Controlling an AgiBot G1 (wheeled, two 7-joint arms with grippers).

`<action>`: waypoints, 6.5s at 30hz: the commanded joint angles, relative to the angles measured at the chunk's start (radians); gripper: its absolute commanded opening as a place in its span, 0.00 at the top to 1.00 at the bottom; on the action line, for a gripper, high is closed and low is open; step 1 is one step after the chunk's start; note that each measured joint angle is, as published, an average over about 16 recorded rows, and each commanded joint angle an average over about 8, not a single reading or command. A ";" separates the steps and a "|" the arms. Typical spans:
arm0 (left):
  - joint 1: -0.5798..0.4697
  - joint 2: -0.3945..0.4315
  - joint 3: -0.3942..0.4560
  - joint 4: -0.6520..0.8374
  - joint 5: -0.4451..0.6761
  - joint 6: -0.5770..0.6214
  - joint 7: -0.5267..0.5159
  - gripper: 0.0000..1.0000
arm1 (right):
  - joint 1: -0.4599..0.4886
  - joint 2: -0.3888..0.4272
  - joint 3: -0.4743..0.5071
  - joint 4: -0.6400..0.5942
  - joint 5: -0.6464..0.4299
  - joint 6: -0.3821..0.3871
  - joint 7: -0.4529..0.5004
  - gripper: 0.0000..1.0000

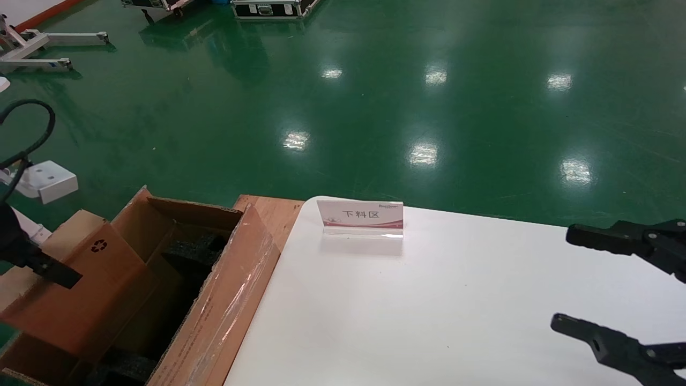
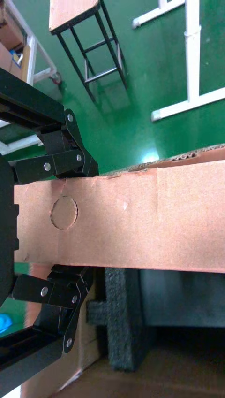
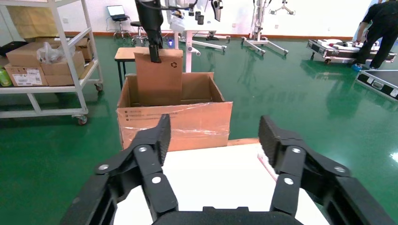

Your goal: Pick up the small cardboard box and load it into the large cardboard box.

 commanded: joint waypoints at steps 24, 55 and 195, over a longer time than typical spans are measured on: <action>0.160 0.011 0.025 0.051 0.098 -0.202 -0.084 1.00 | 0.000 0.001 -0.001 0.000 0.001 0.001 -0.001 0.00; 0.348 0.054 0.047 0.131 0.070 -0.340 -0.123 0.84 | 0.001 0.001 -0.003 0.000 0.002 0.001 -0.002 0.00; 1.743 0.191 -2.123 0.051 -0.874 0.047 1.269 0.00 | -0.003 -0.004 0.011 0.003 -0.007 -0.004 0.006 0.00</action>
